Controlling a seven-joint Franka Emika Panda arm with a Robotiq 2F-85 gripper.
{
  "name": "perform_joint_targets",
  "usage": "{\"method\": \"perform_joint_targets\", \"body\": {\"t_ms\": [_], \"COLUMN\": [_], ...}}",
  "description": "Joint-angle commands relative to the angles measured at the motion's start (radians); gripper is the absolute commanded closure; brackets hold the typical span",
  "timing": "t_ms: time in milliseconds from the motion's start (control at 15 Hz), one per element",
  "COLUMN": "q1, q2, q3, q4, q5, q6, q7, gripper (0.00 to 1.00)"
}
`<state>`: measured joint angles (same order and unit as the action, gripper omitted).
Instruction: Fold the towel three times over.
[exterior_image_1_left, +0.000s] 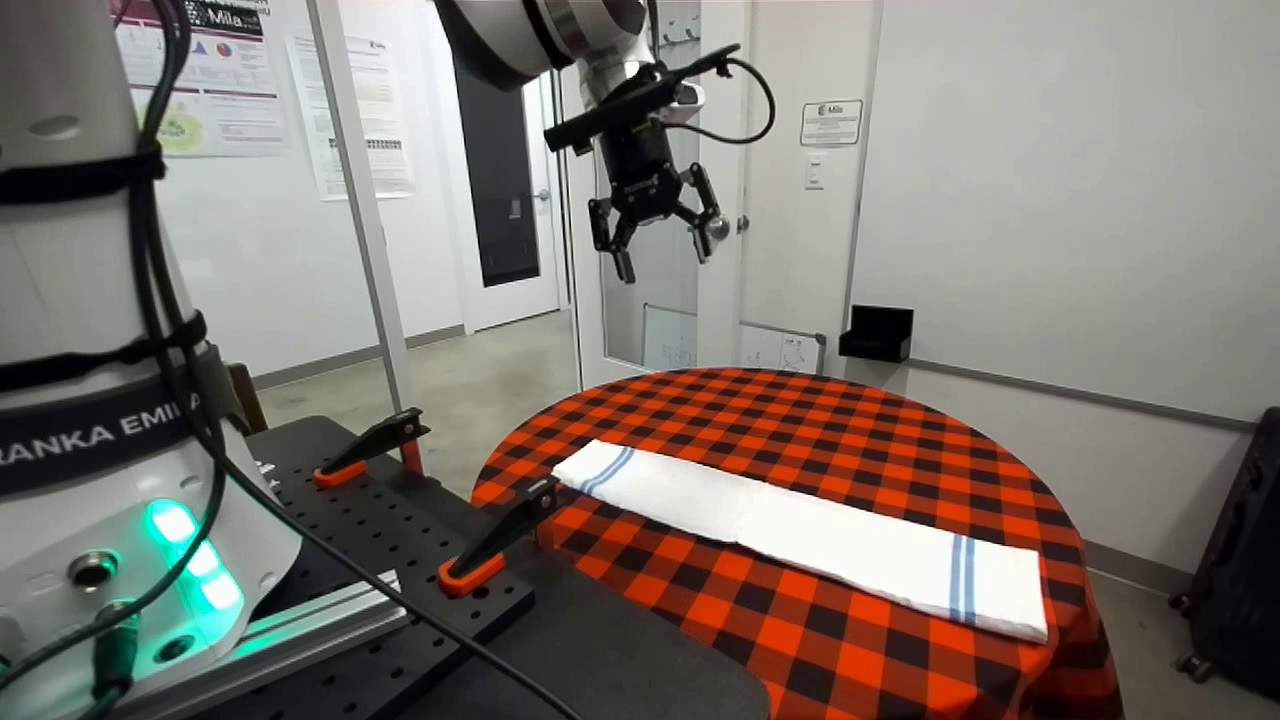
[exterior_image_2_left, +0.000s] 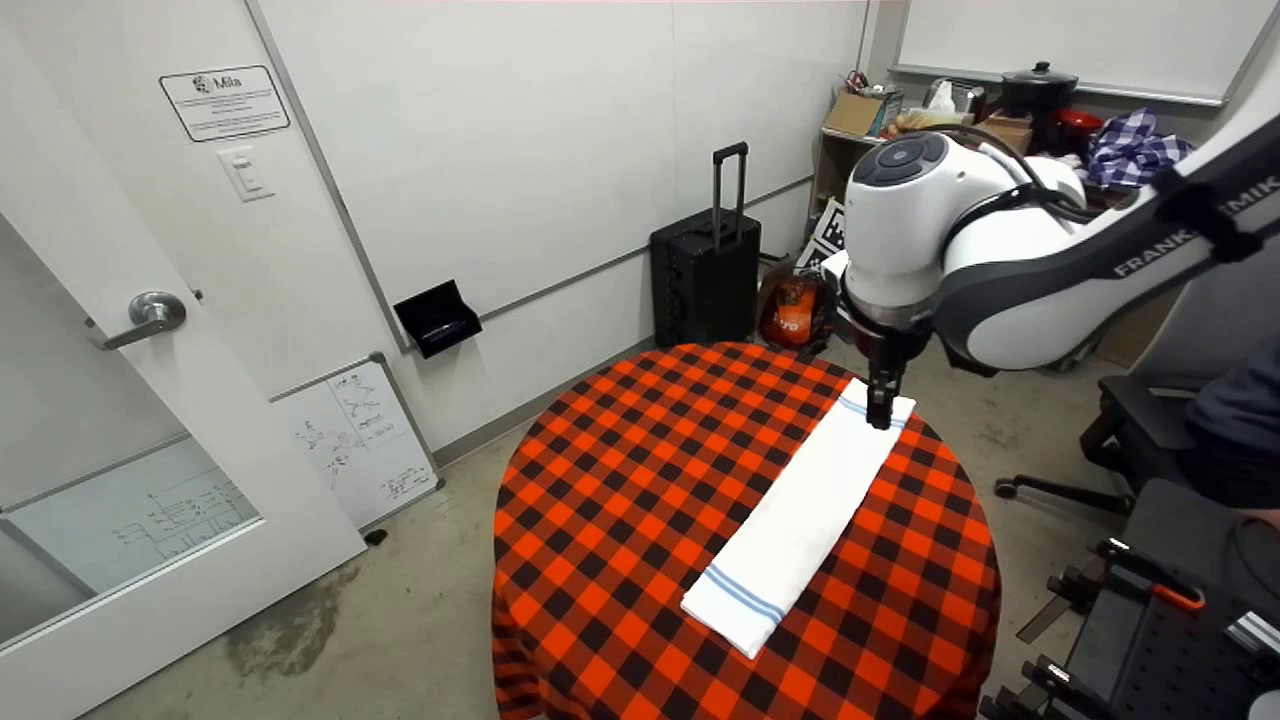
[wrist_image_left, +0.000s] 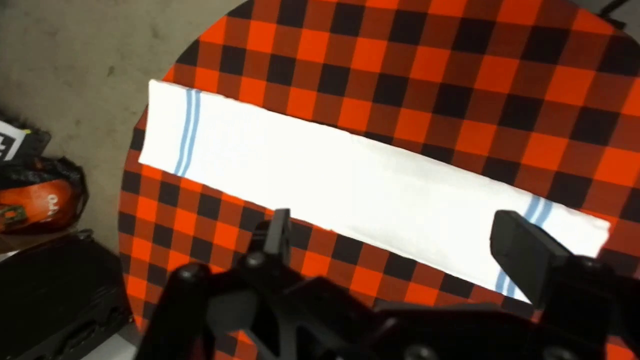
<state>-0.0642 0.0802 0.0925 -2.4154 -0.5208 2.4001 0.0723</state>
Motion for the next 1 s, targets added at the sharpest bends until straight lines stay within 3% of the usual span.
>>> {"method": "perform_joint_targets", "body": {"t_ms": [0, 467, 933], "q1": [0.044, 0.125, 0.234], "q2": [0.124, 0.217, 0.329], "q3": [-0.016, 0.000, -0.046], "q4": [0.141, 0.132, 0.083], "q5": [0.217, 0.314, 0.223], "q6": [-0.069, 0.064, 0.282], "q7": [-0.060, -0.021, 0.049], "gripper": [0.00, 0.00, 0.00]}}
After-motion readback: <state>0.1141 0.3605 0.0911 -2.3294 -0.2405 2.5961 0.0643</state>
